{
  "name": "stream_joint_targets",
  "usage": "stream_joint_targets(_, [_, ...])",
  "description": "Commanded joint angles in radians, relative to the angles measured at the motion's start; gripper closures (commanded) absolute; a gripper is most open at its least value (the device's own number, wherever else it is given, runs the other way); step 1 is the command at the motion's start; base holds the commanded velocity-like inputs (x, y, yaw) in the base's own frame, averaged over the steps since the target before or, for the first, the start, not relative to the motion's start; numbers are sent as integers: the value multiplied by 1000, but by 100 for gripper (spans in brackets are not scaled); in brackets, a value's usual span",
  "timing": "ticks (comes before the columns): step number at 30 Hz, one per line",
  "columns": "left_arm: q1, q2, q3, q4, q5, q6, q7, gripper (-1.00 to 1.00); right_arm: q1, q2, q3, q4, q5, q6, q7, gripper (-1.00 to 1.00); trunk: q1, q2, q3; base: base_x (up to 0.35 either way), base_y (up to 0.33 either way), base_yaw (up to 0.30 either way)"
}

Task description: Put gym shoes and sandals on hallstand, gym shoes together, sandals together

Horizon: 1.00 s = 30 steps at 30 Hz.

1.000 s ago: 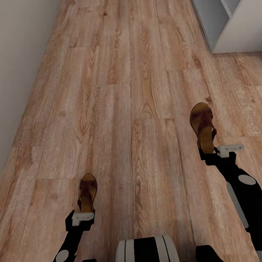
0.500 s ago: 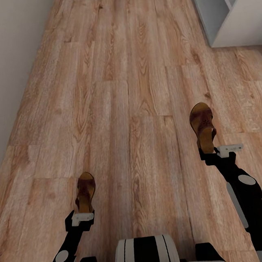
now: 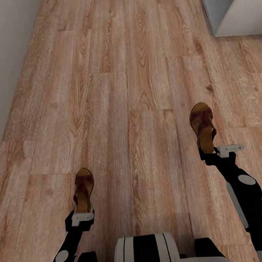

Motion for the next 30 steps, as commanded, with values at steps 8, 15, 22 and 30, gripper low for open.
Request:
stream_joint_targets(8, [1,0,3,2,-10,-4,1,-100,0,0,-1,-1,5,7,3,100,1,-1,-24,0,0,0])
stream_joint_targets(15, [0,0,4,3,-9,-4,2,-100,0,0,-1,-1,5,7,3,100,2,-1,-34,0,0,0])
stream_joint_targets(22, [-1,1,4,4,-9,-4,2,-100,0,0,-1,-1,5,7,3,100,2,-1,-34,0,0,0])
stream_joint_targets(30, [-2,0,5,2,-10,-3,3,100,0,0,0,-1,5,8,3,100,2,-1,-34,0,0,0])
